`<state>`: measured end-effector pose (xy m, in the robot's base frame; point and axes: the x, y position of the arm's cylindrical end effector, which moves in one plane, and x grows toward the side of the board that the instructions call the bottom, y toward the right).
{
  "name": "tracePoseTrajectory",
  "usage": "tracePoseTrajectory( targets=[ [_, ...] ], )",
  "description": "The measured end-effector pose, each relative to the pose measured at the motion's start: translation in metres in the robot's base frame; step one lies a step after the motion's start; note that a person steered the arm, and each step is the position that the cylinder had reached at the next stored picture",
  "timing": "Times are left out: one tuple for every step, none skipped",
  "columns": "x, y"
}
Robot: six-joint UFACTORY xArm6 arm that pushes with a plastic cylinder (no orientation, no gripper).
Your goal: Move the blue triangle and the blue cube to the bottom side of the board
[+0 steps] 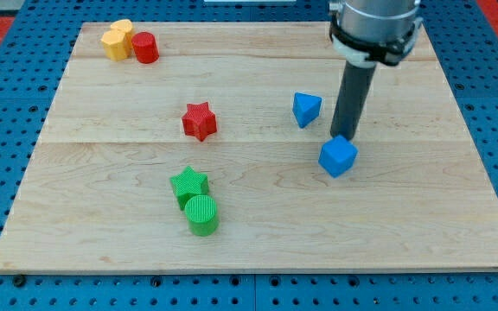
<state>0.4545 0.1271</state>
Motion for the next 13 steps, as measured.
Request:
tracePoseTrajectory(
  targets=[
    [0.063,0.034],
    [0.007,0.036],
    [-0.064,0.015],
    [-0.127,-0.001],
    [-0.089,-0.032],
    [-0.039,-0.03],
    [-0.033,-0.026],
    [-0.086,-0.037],
    [-0.063,-0.072],
    [0.015,-0.029],
    [0.035,-0.027],
    [0.013,-0.055],
    [0.036,-0.085]
  ],
)
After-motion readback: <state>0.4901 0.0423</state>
